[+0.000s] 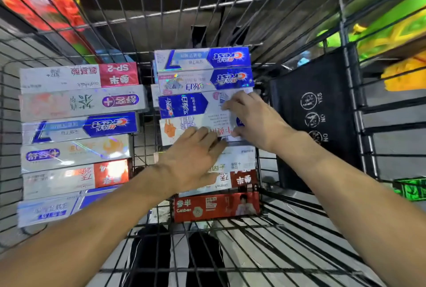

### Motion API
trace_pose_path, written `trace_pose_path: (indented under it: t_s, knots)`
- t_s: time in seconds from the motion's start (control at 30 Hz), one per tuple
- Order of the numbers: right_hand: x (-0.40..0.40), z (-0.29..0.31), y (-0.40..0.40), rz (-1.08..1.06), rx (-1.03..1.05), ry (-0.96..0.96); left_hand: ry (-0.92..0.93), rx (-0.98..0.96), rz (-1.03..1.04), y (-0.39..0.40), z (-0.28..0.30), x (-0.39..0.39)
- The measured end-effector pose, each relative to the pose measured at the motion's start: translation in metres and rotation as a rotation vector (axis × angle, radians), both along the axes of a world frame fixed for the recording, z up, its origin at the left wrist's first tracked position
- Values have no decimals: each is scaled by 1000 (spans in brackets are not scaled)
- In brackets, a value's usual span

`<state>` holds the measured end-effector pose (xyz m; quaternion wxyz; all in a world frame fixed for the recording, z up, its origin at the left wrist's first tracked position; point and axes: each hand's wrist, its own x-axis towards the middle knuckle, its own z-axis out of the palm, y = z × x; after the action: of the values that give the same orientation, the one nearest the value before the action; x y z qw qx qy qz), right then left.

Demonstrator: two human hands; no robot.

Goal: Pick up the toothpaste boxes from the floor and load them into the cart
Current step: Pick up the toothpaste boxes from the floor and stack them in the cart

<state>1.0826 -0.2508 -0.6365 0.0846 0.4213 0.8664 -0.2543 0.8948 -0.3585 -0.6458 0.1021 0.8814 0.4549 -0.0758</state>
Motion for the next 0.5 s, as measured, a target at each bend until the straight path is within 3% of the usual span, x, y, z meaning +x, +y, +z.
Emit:
trace_pose_path:
  t_s: [0.2,0.33,0.5]
  knots:
    - [3,-4,-2,-24,30,93,-105,162,186,1,-7,11]
    - [4,-9,-7,-43,39,125,19,56,276,-1,-13,6]
    - [14,0,-28,110,51,-40,116,-53,322,-1,-17,4]
